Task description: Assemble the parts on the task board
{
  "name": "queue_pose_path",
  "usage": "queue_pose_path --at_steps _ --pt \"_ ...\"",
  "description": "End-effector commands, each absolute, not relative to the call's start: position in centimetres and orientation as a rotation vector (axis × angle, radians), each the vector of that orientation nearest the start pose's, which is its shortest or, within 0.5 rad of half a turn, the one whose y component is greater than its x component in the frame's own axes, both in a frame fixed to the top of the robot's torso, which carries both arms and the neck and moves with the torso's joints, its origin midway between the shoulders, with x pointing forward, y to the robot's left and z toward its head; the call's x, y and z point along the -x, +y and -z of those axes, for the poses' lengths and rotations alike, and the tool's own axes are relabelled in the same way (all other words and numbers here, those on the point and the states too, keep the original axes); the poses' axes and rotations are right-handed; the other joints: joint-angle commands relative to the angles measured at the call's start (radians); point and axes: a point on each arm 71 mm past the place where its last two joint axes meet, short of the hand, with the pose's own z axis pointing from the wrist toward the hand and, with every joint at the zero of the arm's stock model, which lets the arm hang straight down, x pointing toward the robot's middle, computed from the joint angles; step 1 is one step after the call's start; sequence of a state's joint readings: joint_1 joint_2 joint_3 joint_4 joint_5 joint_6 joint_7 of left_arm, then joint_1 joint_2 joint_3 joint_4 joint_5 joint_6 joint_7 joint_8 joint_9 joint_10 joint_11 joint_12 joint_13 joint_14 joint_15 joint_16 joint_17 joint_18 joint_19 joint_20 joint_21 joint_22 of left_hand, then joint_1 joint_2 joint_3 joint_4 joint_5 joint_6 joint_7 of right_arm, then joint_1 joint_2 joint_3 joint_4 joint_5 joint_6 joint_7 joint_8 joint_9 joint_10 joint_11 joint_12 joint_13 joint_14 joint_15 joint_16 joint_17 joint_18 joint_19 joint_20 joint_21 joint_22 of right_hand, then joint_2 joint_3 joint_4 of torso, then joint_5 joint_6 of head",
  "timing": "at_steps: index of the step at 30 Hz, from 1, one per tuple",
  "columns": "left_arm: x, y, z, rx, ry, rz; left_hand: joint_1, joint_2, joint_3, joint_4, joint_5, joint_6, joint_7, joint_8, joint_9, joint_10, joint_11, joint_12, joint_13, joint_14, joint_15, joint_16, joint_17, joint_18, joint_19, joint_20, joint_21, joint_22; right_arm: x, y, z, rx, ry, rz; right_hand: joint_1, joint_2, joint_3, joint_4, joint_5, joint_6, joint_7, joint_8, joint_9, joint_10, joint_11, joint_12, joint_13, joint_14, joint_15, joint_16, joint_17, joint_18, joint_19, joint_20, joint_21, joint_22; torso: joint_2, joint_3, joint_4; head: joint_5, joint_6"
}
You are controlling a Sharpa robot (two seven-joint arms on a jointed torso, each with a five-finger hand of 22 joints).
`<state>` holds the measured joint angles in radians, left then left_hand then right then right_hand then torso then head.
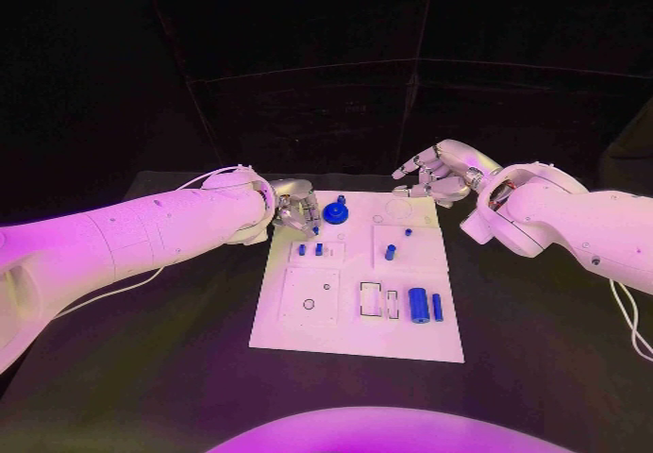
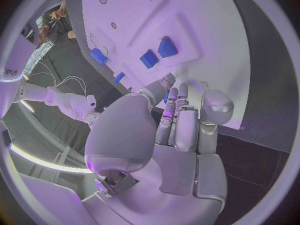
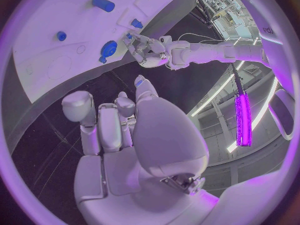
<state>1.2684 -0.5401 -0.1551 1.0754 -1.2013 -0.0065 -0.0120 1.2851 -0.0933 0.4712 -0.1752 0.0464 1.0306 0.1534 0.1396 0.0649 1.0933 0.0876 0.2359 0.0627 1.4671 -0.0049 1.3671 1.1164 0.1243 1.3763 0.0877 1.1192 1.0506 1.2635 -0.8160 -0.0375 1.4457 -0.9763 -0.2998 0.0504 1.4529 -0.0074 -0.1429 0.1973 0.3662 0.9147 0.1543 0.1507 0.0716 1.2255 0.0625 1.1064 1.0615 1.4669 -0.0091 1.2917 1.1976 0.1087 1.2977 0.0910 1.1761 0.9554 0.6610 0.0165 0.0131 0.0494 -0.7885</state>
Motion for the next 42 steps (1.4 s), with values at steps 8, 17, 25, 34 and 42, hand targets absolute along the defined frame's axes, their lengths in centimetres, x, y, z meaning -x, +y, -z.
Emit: queue_pose_path --at_steps 8,17,25,34,42 --pt "-54.9 17.3 22.8 -0.096 2.036 0.667 -0.007 0.004 0.014 -0.002 0.002 0.019 0.001 -0.001 0.003 -0.005 0.002 -0.013 0.001 0.018 0.005 -0.005 -0.004 -0.008 -0.003 0.01 -0.008 -0.003 -51.1 -20.9 15.5 -0.214 1.658 -0.945 -0.001 0.008 0.003 -0.004 0.003 -0.007 -0.001 0.005 -0.001 -0.005 0.001 0.004 -0.001 0.025 -0.007 -0.004 -0.001 0.009 0.002 -0.002 -0.005 0.0 0.0 0.0001 0.0009 -0.001 -0.002" --pt "-54.9 18.3 22.7 -0.057 2.025 0.67 -0.009 0.001 0.015 -0.004 0.001 0.019 0.003 -0.006 0.002 -0.003 0.003 -0.018 0.002 0.018 0.006 -0.005 -0.005 -0.008 -0.002 0.012 -0.008 -0.002 -51.1 -21.0 15.5 -0.215 1.657 -0.944 -0.001 0.008 0.003 -0.004 0.003 -0.007 -0.001 0.005 -0.001 -0.005 0.001 0.004 -0.001 0.025 -0.007 -0.004 -0.001 0.009 0.002 -0.002 -0.005 0.0 0.0 0.0002 0.0006 -0.001 -0.004" --pt "-55.2 19.0 22.4 -0.016 1.98 0.667 -0.007 -0.003 0.025 -0.01 0.002 -0.008 0.01 -0.032 -0.002 -0.007 0.008 -0.031 0.001 0.018 0.01 -0.004 -0.007 -0.007 -0.002 0.015 -0.01 -0.002 -51.3 -21.3 15.8 -0.218 1.693 -0.915 0.006 0.009 0.005 -0.008 0.002 -0.011 0.0 0.005 -0.002 -0.026 0.002 -0.019 -0.027 0.023 -0.007 -0.01 -0.006 0.012 -0.005 -0.002 -0.018 -0.017 0.0 -0.0004 -0.0002 -0.002 -0.003" --pt "-55.6 21.3 20.8 0.332 1.754 0.885 -0.017 0.028 0.042 0.008 0.002 0.045 0.01 -0.012 0.011 0.038 0.002 -0.018 0.009 0.012 0.009 -0.013 -0.028 0.005 -0.023 0.017 -0.058 -0.052 -51.7 -21.6 16.6 0.058 1.729 -0.644 0.127 0.022 0.095 -0.024 -0.138 0.068 -0.01 0.032 0.001 -0.209 -0.003 -0.591 -0.55 -0.012 -0.015 -0.195 -0.185 0.049 -0.085 -0.01 -0.202 -0.244 -0.001 0.003 -0.0021 -0.009 0.007" --pt "-54.6 23.3 19.7 0.814 1.521 1.242 -0.055 0.039 0.026 0.049 0.001 0.03 0.011 -0.014 0.004 0.031 0.003 -0.011 0.008 -0.072 0.009 -0.141 -0.253 0.044 -0.136 0.016 -0.262 -0.251 -51.3 -21.1 17.5 0.255 1.673 -0.483 0.146 -0.02 0.196 -0.008 -0.182 0.13 -0.021 0.022 -0.004 -0.096 -0.011 -0.78 -0.729 0.013 -0.019 -0.176 -0.158 0.036 -0.038 -0.014 -0.158 -0.18 -0.003 -0.0016 0.0029 -0.046 0.018"
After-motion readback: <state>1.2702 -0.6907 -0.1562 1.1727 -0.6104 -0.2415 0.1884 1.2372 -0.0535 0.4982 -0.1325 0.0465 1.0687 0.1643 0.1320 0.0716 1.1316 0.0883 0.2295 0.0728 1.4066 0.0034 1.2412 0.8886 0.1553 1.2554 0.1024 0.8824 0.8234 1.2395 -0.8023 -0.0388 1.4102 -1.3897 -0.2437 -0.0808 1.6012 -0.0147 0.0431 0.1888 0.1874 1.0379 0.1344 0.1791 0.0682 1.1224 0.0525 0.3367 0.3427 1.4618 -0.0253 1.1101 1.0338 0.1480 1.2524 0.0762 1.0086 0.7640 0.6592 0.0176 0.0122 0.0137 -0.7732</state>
